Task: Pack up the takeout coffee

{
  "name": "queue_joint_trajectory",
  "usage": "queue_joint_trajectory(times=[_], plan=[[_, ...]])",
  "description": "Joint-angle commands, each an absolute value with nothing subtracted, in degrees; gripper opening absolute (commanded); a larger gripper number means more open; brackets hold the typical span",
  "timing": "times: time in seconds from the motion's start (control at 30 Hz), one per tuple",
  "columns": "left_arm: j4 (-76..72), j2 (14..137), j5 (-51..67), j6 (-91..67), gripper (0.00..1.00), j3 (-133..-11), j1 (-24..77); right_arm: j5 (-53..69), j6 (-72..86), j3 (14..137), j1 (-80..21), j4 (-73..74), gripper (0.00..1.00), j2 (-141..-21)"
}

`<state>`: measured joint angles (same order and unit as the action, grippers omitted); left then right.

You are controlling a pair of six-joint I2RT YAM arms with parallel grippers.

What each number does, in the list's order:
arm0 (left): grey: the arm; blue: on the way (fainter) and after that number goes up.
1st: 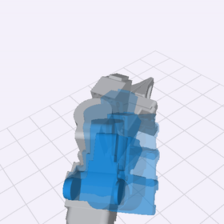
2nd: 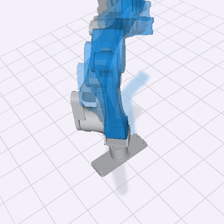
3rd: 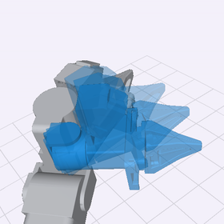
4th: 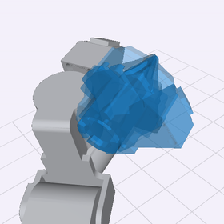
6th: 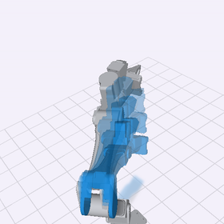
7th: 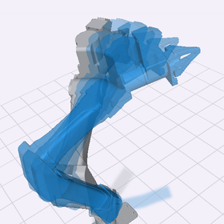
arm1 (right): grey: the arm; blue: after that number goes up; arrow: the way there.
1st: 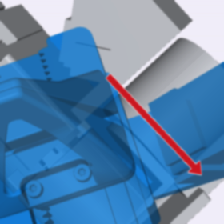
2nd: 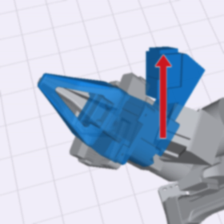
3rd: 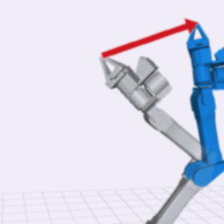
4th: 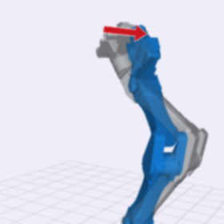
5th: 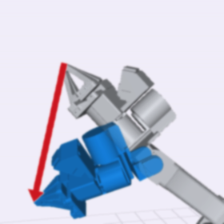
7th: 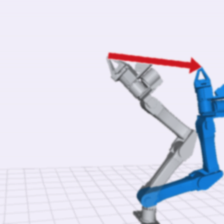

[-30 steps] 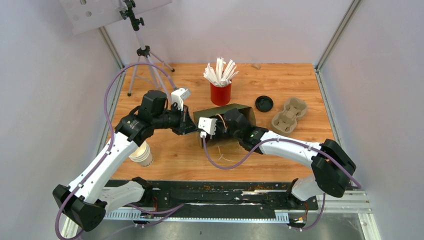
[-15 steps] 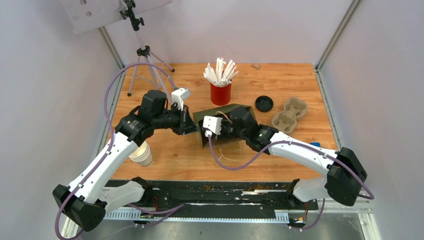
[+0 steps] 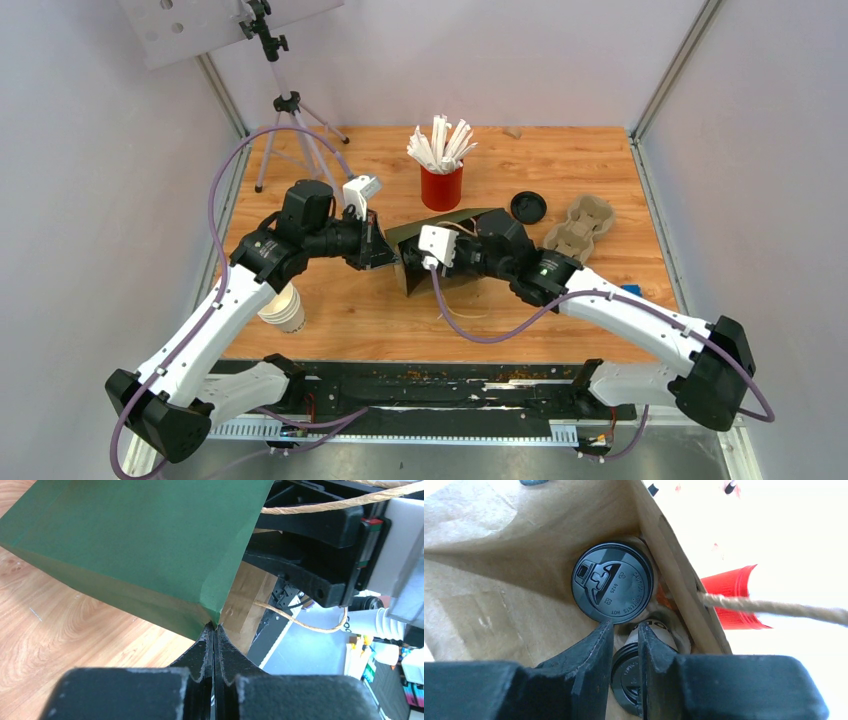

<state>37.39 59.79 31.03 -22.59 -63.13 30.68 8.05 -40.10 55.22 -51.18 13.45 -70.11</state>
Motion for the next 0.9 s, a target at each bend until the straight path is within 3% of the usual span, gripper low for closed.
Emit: queue_joint_trajectory(times=[0.0,0.23,0.53,0.87], plan=[[34.43,58.68,32.59,-24.64,0.00,-63.94,30.85,9.34,-37.94,58.49,-50.85,15.39,0.26,-66.69],[34.15,57.64,32.57,-26.62,0.00,-64.14,30.85,9.99,-36.69,60.08,-50.75,17.04,0.28,-63.51],[34.24,57.46,31.92,-28.70,0.00,-64.20,30.83,11.72,-34.73,60.78,-50.80,17.65,0.39,-60.11],[35.95,57.92,32.21,-29.84,0.00,-64.99,29.12,9.05,-32.63,63.41,-50.71,15.83,0.41,-59.61]])
